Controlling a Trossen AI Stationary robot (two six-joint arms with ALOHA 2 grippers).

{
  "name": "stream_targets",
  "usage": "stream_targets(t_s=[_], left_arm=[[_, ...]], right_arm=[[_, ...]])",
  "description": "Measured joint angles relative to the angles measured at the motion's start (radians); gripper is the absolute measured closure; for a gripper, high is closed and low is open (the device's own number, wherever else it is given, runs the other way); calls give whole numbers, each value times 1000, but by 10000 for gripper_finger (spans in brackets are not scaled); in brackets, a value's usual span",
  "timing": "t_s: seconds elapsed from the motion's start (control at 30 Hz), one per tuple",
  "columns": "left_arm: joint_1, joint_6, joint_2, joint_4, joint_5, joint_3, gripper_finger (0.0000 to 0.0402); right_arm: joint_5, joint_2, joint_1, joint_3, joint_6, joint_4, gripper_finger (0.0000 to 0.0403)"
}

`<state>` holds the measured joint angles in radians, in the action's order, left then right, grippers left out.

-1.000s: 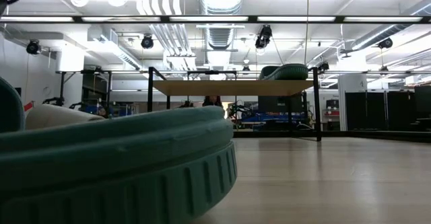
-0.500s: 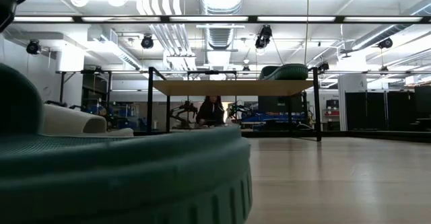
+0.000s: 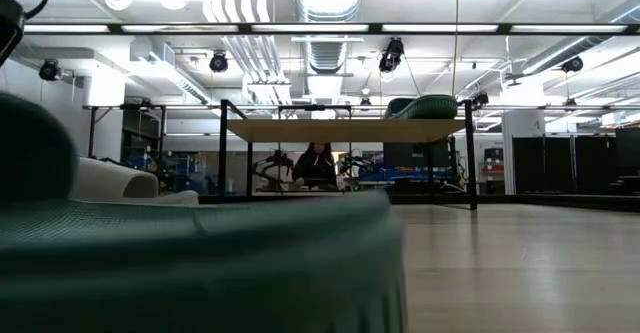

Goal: Pick and place slides into the shelf
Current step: Put the green slide on the shelf

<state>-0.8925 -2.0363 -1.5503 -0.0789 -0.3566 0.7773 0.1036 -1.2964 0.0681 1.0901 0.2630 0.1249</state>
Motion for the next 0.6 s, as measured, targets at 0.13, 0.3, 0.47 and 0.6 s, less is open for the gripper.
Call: stream_targets(t_s=[0.13,0.3,0.47,0.6], left_arm=[[0,61,12,-7,-31,0,392],[2,96,13,-11,-45,-1,398],[3,141,44,-23,-47,-2,400],[10,179,107,-47,-76,-2,400]], right_arm=[[0,0,0,0,0,0,331],[-1,1,0,0,3,-1,339],[-1,1,-3,0,2,-1,338],[-3,1,-3,0,2,-2,337]])
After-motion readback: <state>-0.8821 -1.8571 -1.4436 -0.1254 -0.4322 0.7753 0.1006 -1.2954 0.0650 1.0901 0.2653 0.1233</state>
